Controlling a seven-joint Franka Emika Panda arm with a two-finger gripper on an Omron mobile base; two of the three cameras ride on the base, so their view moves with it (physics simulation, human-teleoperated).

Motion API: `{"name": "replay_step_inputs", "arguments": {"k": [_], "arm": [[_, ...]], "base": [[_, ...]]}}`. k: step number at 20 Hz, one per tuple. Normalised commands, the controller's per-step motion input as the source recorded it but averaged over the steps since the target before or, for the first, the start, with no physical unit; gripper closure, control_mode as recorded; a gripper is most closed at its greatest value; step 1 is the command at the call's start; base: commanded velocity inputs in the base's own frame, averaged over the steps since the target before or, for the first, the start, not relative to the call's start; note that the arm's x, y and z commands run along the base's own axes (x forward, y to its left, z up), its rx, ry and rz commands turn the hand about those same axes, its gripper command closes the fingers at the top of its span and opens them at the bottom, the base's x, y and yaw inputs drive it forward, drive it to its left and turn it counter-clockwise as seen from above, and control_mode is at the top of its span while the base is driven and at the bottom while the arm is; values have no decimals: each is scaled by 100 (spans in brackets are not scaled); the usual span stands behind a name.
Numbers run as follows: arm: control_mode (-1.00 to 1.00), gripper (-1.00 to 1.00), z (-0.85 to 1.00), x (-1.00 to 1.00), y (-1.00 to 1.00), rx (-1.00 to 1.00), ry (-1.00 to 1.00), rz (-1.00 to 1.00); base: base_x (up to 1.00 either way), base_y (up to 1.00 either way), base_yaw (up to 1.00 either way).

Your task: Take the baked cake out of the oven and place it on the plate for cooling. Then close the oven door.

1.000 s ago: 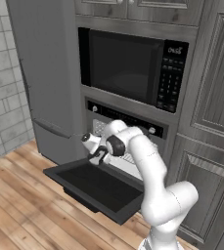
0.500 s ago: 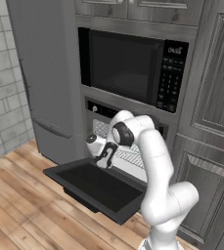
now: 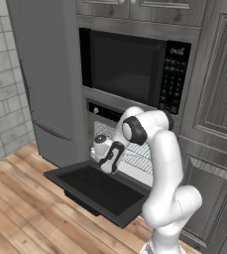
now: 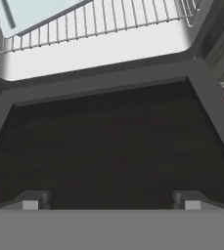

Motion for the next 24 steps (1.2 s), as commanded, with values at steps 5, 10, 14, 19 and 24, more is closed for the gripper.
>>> {"name": "replay_step_inputs", "arguments": {"k": [5,10,14,19,24], "arm": [[-100,-100,51,-50,6,8,0,5],[-100,-100,52,-50,2,9,0,0],[-100,-100,42,-59,6,9,0,0],[-100,-100,37,-50,7,12,0,0],[-100,-100,37,-46,15,11,0,1]], "base": [[0,0,0],[0,0,0],[0,0,0],[0,0,0],[0,0,0]]}}
